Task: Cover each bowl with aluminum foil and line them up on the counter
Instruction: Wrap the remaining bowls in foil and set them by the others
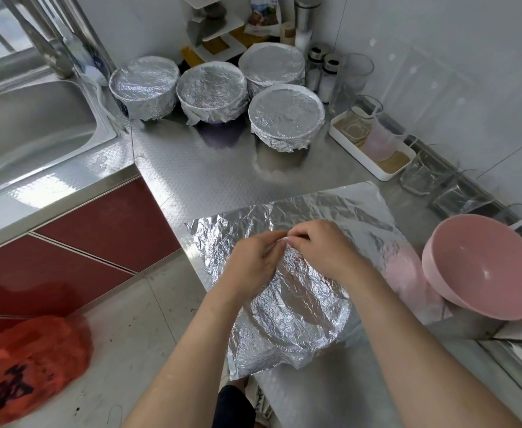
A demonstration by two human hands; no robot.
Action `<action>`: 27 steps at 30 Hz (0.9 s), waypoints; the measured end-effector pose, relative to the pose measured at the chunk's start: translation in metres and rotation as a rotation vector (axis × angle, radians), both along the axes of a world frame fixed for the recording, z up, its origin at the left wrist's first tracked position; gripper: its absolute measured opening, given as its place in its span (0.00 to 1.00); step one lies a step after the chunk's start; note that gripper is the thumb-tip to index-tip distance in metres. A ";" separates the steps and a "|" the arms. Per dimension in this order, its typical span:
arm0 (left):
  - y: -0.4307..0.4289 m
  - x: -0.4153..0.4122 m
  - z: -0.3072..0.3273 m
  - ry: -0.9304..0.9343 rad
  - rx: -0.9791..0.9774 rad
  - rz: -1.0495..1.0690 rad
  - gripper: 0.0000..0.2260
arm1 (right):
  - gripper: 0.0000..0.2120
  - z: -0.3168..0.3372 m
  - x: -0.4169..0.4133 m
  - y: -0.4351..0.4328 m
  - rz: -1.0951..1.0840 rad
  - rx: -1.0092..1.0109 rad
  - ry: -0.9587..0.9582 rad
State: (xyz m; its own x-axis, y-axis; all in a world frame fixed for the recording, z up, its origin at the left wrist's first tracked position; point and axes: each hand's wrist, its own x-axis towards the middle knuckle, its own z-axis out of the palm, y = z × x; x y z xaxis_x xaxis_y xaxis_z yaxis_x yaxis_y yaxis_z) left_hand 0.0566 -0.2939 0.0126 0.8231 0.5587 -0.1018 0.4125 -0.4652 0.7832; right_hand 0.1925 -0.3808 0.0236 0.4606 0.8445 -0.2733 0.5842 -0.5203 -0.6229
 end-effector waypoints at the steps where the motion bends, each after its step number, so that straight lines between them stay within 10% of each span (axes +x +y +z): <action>1: 0.000 0.000 -0.001 -0.001 -0.009 -0.005 0.13 | 0.09 -0.001 0.000 0.000 0.001 0.005 -0.006; 27: -0.023 -0.029 0.008 -0.057 -0.032 0.459 0.10 | 0.06 0.018 -0.015 0.031 0.294 0.042 -0.081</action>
